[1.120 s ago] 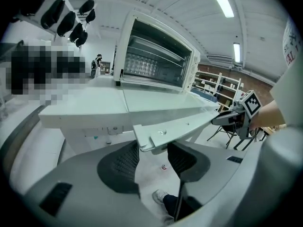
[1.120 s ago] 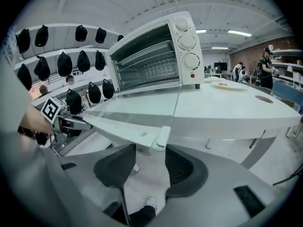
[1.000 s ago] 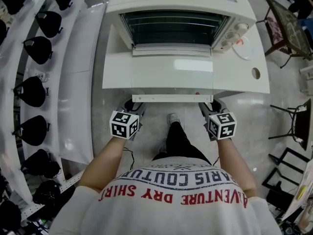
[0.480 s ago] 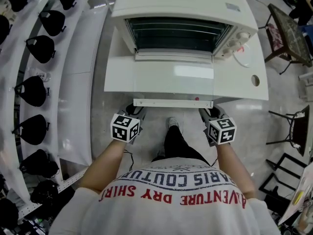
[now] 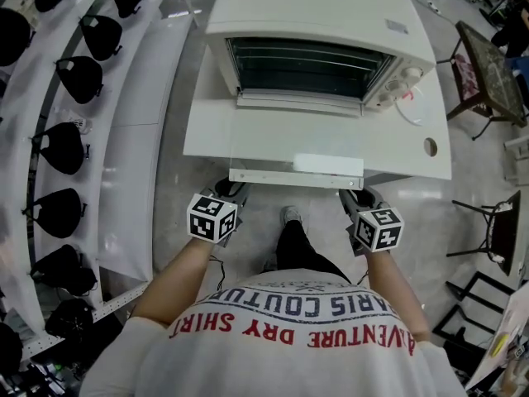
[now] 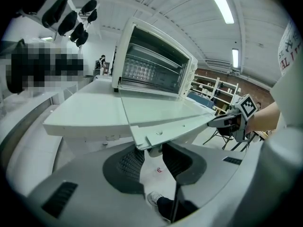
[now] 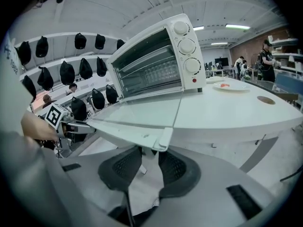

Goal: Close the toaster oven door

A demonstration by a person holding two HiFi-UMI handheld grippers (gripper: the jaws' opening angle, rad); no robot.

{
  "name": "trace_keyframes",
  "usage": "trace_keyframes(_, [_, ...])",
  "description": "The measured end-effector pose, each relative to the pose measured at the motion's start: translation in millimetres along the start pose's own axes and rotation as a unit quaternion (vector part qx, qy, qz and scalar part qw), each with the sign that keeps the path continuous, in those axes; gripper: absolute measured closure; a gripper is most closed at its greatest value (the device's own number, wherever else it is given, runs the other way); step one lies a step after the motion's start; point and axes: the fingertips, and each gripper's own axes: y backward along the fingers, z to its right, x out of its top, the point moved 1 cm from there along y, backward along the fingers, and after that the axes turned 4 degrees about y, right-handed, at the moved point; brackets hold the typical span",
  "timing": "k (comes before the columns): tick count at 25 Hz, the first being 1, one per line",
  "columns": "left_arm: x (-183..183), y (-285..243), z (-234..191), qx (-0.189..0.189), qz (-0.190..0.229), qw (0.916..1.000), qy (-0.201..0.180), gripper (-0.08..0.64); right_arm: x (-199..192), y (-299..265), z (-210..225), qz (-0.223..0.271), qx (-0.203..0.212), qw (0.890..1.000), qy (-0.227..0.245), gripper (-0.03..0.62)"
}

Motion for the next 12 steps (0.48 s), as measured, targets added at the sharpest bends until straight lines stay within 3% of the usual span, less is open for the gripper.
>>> trace_keyframes(12, [22.4, 25.2, 8.5, -0.006, 0.029, 0.9996, -0.004, 0.425, 24.1, 22.7, -12.3, 0.029, 0.003, 1.0, -0.007, 0.479])
